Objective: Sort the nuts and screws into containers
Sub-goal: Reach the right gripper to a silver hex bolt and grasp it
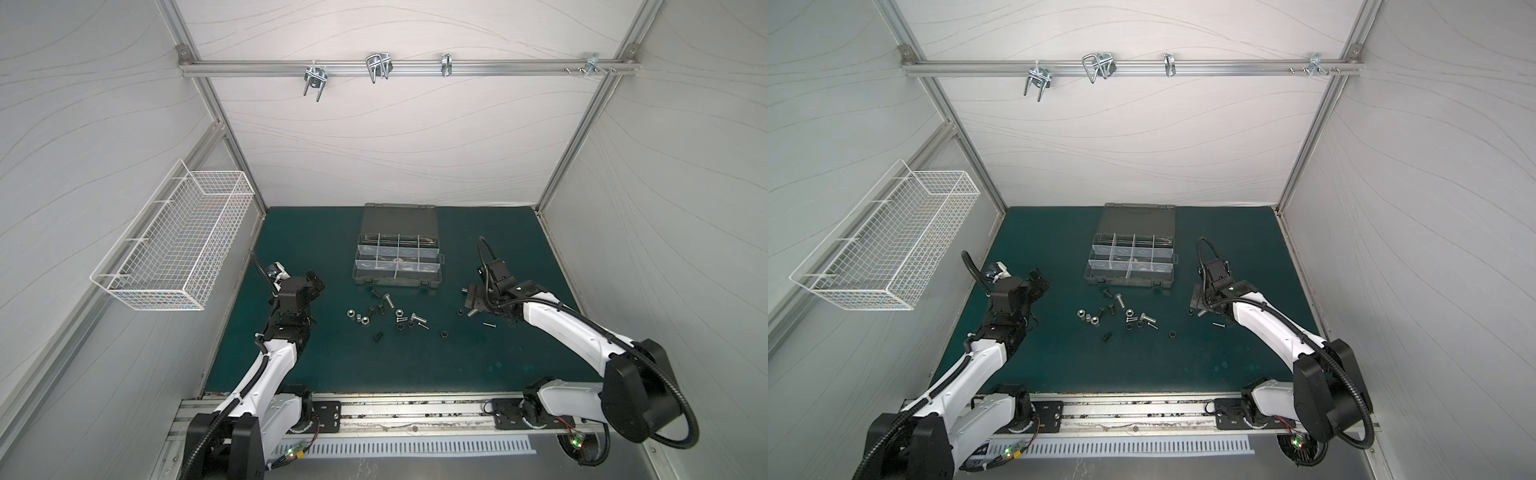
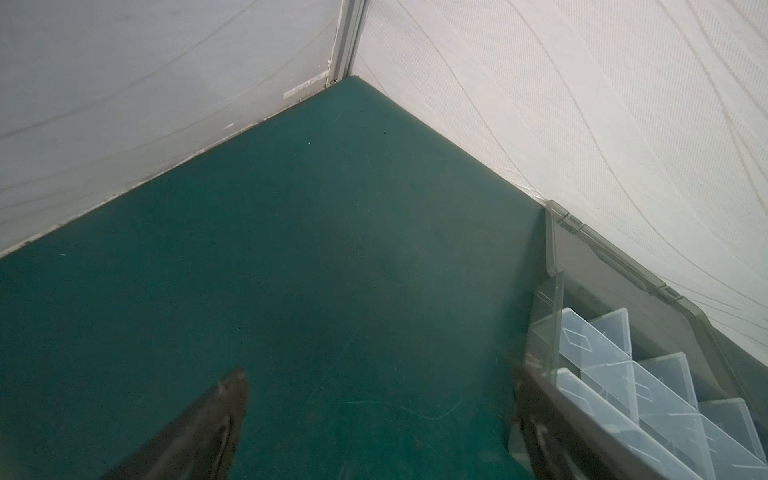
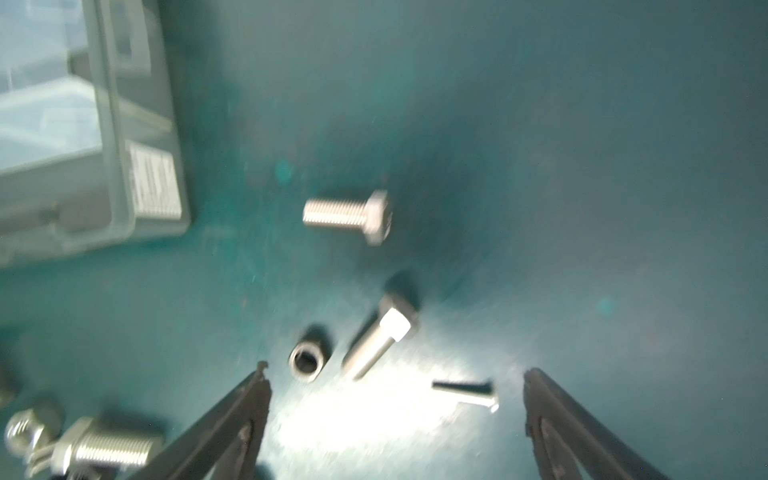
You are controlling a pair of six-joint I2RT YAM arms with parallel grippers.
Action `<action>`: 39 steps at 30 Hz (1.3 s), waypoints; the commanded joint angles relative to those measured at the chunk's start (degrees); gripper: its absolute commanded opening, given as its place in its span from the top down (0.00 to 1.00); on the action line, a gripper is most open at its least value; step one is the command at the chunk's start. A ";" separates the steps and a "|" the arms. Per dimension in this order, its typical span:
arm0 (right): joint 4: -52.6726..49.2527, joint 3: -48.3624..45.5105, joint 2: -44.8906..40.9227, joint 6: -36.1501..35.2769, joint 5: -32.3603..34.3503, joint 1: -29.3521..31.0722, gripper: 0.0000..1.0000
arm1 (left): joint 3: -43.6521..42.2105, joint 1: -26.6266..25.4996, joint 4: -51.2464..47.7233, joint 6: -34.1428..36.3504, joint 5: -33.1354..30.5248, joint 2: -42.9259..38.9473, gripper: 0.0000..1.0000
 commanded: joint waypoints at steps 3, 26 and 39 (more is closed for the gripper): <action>1.20 1.26 4.67 0.48 -5.00 0.27 0.06 | 0.77 -0.32 0.27 -2.82 1.95 0.31 0.00; 4.94 14.65 25.03 -3.55 -3.65 -4.03 0.16 | 1.26 -0.26 1.72 -1.84 4.94 2.13 0.00; 5.72 15.19 28.93 -3.22 -3.23 -4.39 0.29 | 1.51 -0.26 1.89 -1.75 5.84 3.61 0.00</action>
